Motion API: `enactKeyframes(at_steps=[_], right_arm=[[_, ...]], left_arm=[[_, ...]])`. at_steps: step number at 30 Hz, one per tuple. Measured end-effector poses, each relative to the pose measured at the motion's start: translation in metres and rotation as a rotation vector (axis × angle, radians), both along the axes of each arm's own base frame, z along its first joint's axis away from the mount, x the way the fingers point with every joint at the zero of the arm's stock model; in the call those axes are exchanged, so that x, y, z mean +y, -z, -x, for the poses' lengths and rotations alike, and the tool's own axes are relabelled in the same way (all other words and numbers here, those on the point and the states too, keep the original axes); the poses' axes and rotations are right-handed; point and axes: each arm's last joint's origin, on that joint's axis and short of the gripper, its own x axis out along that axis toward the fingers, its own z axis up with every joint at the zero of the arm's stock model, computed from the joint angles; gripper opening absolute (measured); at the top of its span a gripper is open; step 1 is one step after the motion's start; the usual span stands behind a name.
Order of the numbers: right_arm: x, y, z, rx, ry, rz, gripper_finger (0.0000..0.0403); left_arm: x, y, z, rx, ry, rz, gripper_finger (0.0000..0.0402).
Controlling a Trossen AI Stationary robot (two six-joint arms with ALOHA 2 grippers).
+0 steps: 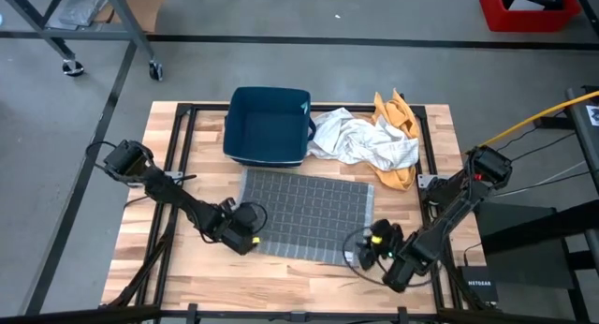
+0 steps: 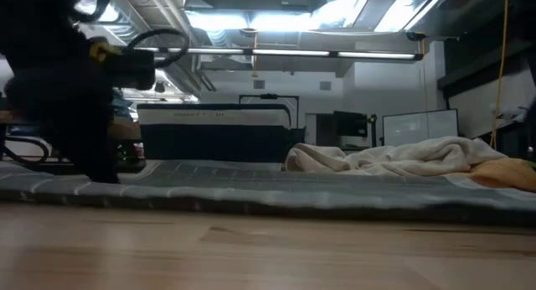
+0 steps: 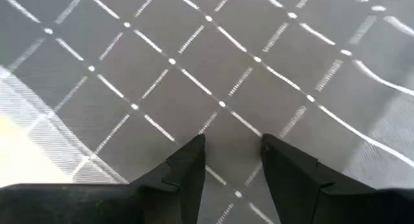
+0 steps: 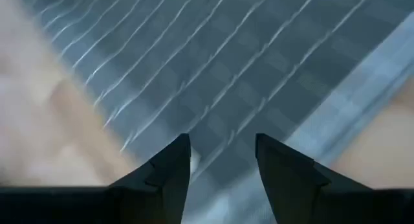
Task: Fold towel
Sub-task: Fold the gray patterned towel
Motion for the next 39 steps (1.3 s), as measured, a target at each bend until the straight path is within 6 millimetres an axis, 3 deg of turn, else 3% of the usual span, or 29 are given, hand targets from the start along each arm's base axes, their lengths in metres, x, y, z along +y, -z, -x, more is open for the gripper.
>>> enactKeyframes(at_steps=[3, 8, 17, 29, 39], right_arm=[[-0.019, 0.002, -0.007, 0.115, 0.060, 0.033, 0.0177], [-0.046, 0.004, -0.020, 0.286, 0.064, 0.051, 0.0177], [-0.066, 0.006, -0.038, 0.433, -0.071, -0.049, 0.0177], [-0.045, 0.016, -0.063, 0.313, -0.222, -0.316, 0.0177], [-0.016, 0.035, -0.109, -0.064, -0.318, -0.499, 0.0177]], left_arm=[[-0.008, -0.008, -0.009, -0.116, 0.031, 0.059, 0.0143], [-0.012, -0.011, -0.013, -0.170, 0.056, 0.095, 0.0143], [-0.011, -0.002, -0.010, -0.104, 0.042, 0.074, 0.0143], [-0.003, 0.010, 0.000, 0.034, -0.042, 0.001, 0.0143], [0.003, 0.012, 0.007, 0.107, -0.054, -0.065, 0.0143]])
